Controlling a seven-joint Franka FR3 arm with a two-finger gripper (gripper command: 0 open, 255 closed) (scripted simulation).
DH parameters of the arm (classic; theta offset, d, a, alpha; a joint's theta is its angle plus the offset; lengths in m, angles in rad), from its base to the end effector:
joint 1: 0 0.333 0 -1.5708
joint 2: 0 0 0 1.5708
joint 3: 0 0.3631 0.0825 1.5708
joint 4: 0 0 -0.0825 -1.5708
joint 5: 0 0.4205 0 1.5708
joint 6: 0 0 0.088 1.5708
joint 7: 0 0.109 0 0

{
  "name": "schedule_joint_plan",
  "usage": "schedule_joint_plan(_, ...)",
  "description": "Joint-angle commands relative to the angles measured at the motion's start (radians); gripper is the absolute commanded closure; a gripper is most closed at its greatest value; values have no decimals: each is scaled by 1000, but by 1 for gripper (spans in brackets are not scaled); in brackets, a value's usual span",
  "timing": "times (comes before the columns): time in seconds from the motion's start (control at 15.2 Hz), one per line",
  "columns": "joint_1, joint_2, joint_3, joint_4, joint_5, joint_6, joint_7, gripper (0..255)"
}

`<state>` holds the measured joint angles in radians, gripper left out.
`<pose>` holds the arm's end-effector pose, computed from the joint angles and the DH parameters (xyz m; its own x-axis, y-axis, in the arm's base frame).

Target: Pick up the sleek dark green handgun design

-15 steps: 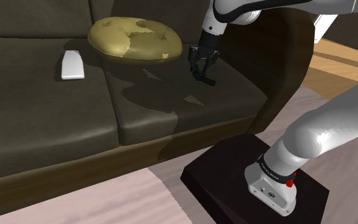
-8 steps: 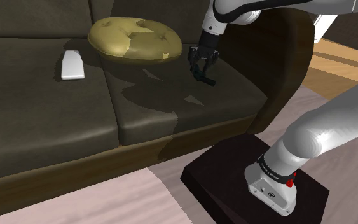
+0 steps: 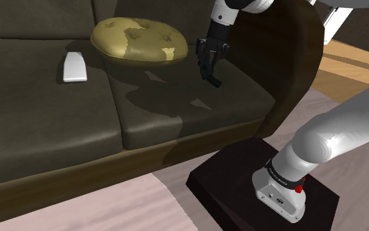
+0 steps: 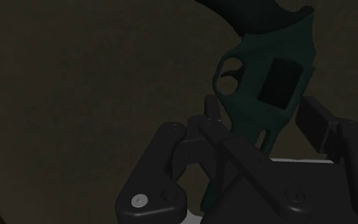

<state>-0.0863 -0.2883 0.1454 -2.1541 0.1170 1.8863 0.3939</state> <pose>0.4915 0.0442 0.5526 0.9303 -0.3665 -0.0113 -0.3663 -0.9277 -0.0717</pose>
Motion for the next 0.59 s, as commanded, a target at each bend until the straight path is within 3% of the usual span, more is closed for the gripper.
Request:
schedule_joint_plan(0.0, -1, -4, -2, 23, -1, -27, 0, 255)
schedule_joint_plan(0.53, -2, -6, -5, 103, -4, -110, 6, 255)
